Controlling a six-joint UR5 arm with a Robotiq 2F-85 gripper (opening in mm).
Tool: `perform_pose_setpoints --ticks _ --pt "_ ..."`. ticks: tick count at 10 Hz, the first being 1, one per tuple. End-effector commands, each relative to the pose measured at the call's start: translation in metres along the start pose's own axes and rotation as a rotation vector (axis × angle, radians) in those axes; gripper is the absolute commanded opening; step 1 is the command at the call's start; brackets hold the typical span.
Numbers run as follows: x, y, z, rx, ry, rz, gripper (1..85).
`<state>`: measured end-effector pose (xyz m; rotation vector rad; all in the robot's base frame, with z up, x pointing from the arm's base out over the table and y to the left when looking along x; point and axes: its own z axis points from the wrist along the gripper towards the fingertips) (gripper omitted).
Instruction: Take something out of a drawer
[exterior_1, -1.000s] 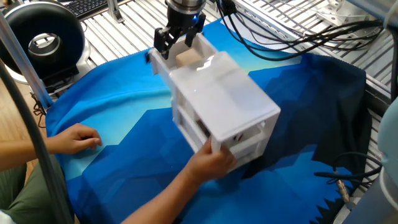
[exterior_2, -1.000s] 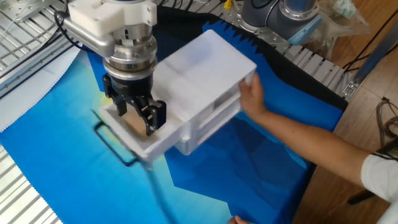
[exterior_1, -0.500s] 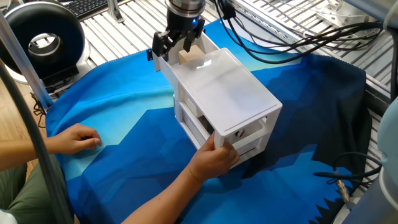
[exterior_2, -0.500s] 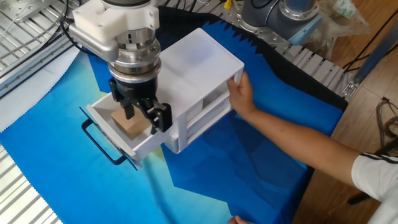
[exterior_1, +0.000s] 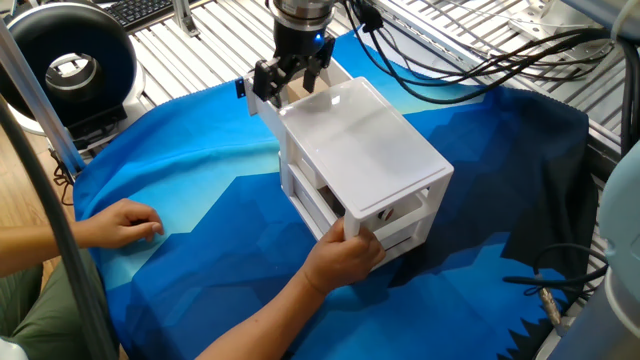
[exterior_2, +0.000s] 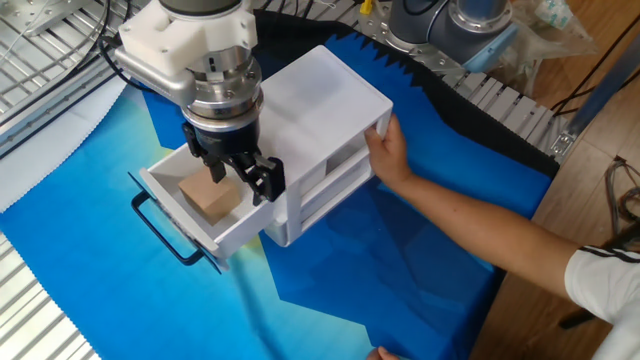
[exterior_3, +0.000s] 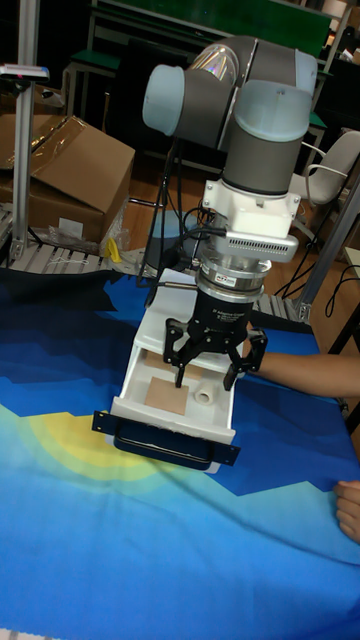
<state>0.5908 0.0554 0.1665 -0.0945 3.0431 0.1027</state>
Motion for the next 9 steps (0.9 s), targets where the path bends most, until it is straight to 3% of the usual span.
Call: perform_pose_setpoints --ticks 1,6,9 --pt "0.004 0.001 -0.001 -0.005 0.014 -0.012 68.7" --pt "0.003 -0.004 -0.001 0.013 0.011 -0.048 69.3" --pt "0.003 -0.015 -0.002 0.056 0.013 -0.088 69.3"
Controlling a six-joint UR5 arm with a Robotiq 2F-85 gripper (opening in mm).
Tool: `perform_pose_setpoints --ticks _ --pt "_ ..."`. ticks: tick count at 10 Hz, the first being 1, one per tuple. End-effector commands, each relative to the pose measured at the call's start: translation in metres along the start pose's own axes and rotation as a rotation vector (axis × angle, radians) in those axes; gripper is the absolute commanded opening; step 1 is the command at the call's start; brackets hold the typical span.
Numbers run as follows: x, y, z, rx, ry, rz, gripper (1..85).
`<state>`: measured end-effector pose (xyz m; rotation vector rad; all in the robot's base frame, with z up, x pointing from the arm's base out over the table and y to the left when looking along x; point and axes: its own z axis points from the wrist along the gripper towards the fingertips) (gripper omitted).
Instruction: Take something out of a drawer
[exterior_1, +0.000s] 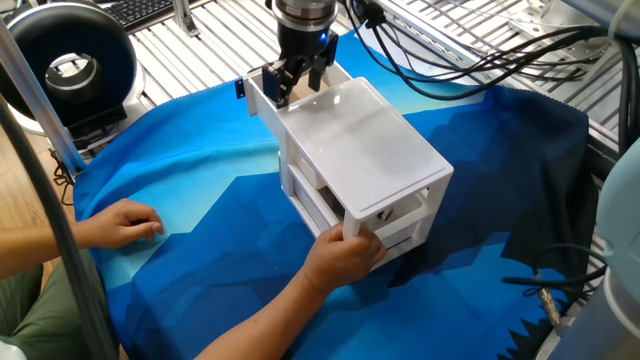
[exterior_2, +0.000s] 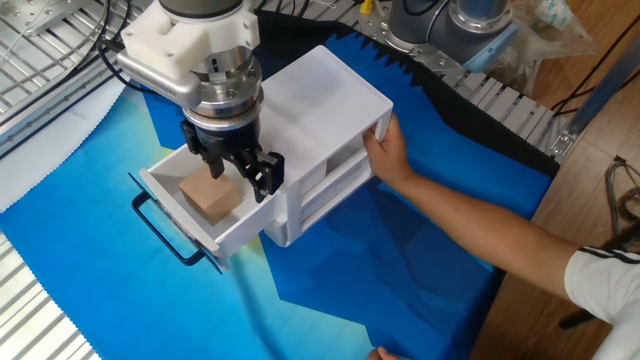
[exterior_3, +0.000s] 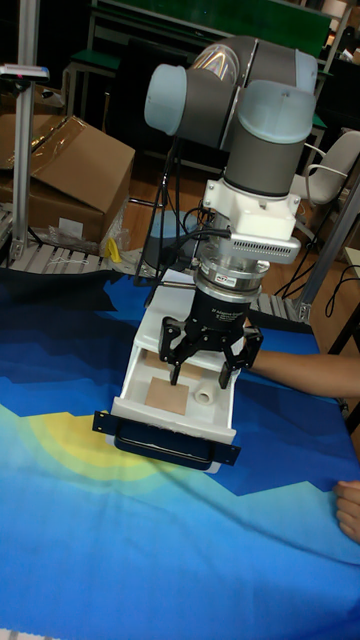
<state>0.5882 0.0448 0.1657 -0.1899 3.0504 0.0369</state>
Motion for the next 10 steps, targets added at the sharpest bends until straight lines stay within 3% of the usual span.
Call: perform_pose_setpoints --ticks 1,3,6,7,8,9,10 --pt "0.0004 -0.0154 -0.0016 0.056 0.003 -0.053 69.3" --pt "-0.0005 -0.0247 -0.0023 0.092 0.002 -0.079 68.7" --pt "-0.0024 -0.0153 -0.0017 0.056 -0.007 -0.070 69.7" --pt "-0.0023 -0.0173 -0.0018 0.064 -0.007 -0.040 71.3" --pt "-0.0019 -0.0236 -0.0022 0.088 -0.004 -0.057 70.7" --pt "0.0003 -0.0174 -0.0018 0.064 0.004 -0.090 70.7" --pt "0.0015 -0.0173 -0.0018 0.063 0.010 -0.124 70.3"
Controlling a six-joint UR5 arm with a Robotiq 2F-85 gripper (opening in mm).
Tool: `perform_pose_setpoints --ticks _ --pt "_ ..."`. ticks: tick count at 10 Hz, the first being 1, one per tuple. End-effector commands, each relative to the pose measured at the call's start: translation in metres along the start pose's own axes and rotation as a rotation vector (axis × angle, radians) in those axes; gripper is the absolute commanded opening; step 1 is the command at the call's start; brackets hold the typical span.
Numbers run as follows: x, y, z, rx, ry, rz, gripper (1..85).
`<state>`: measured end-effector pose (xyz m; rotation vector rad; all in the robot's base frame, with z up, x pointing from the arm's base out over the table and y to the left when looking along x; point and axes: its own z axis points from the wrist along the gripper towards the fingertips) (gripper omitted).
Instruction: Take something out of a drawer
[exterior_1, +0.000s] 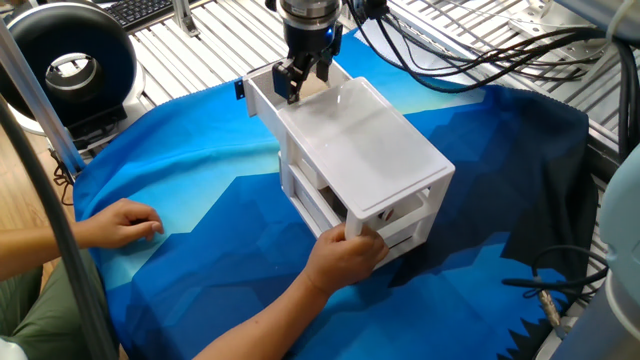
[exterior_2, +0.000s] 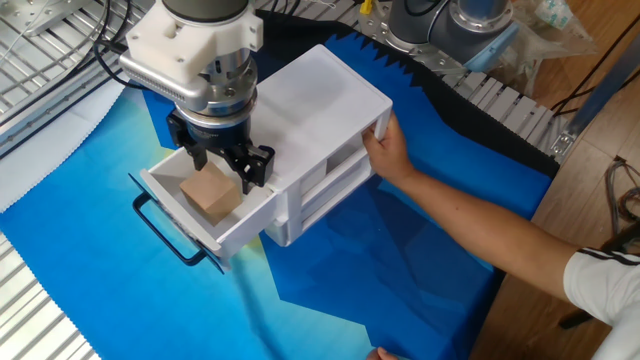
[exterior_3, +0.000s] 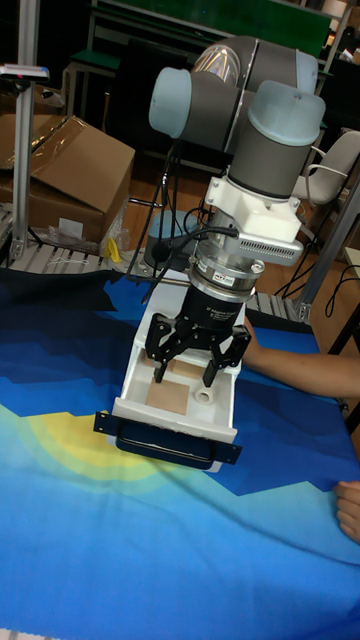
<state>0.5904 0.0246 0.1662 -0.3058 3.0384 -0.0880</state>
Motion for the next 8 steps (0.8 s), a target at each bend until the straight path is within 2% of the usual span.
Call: perform_pose_setpoints --ticks 1,3,4,5,6,8 --pt "0.001 0.005 -0.001 -0.022 0.004 -0.079 70.0" --pt "0.001 0.002 -0.001 -0.012 0.002 -0.127 70.3" --pt "-0.002 -0.001 -0.001 0.000 -0.007 -0.105 71.7" --pt "-0.007 -0.001 0.001 -0.011 -0.013 -0.050 72.0" --pt "-0.014 0.005 0.002 -0.046 -0.028 -0.019 72.3" --pt "-0.025 -0.007 0.008 -0.041 -0.035 -0.027 73.0"
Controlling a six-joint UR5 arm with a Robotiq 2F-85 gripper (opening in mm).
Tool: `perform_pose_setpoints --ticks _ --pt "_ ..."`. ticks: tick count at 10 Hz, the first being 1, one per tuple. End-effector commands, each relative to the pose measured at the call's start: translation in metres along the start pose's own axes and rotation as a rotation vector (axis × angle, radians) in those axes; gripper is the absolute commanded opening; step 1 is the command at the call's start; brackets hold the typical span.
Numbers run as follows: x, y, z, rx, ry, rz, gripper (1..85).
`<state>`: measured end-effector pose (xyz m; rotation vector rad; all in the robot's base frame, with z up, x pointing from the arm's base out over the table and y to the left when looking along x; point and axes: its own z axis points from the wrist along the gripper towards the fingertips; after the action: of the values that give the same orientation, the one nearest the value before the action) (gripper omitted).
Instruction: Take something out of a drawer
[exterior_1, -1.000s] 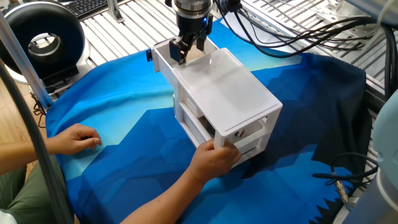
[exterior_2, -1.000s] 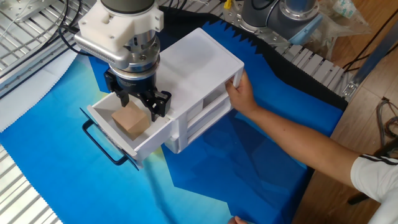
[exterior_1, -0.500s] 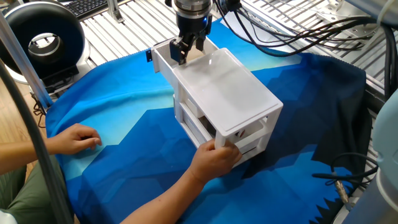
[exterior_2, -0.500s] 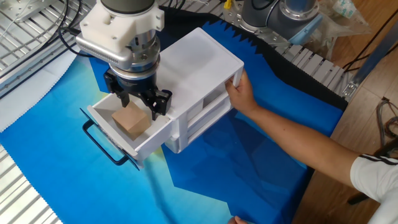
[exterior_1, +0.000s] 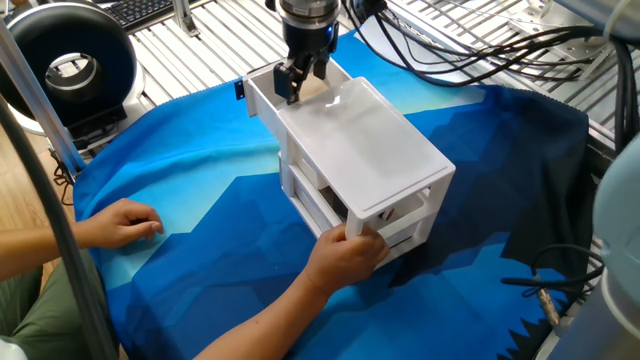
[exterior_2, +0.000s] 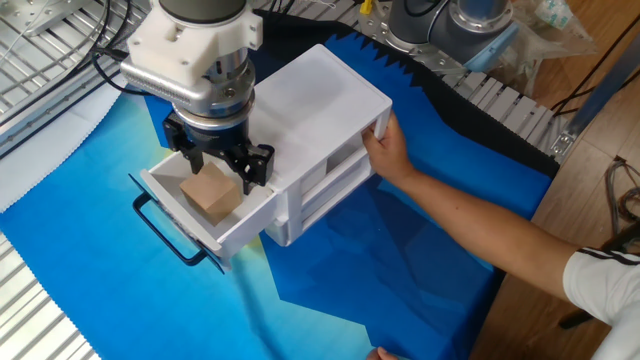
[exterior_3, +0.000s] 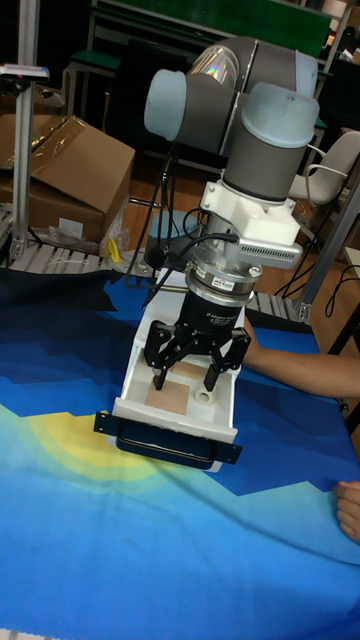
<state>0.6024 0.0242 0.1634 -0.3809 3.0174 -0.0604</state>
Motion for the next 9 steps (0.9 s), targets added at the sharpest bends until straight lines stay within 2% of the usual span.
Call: perform_pose_setpoints --ticks 1,3,5,7,9 --pt "-0.016 -0.009 0.006 -0.015 -0.014 0.009 73.7" --pt "-0.023 -0.010 0.009 -0.013 -0.017 -0.003 73.7" --pt "-0.027 0.002 0.014 -0.070 -0.022 0.056 73.7" --pt "-0.030 0.004 0.018 -0.091 -0.027 0.071 73.7" --pt "-0.029 -0.005 0.027 -0.085 -0.034 0.055 73.7"
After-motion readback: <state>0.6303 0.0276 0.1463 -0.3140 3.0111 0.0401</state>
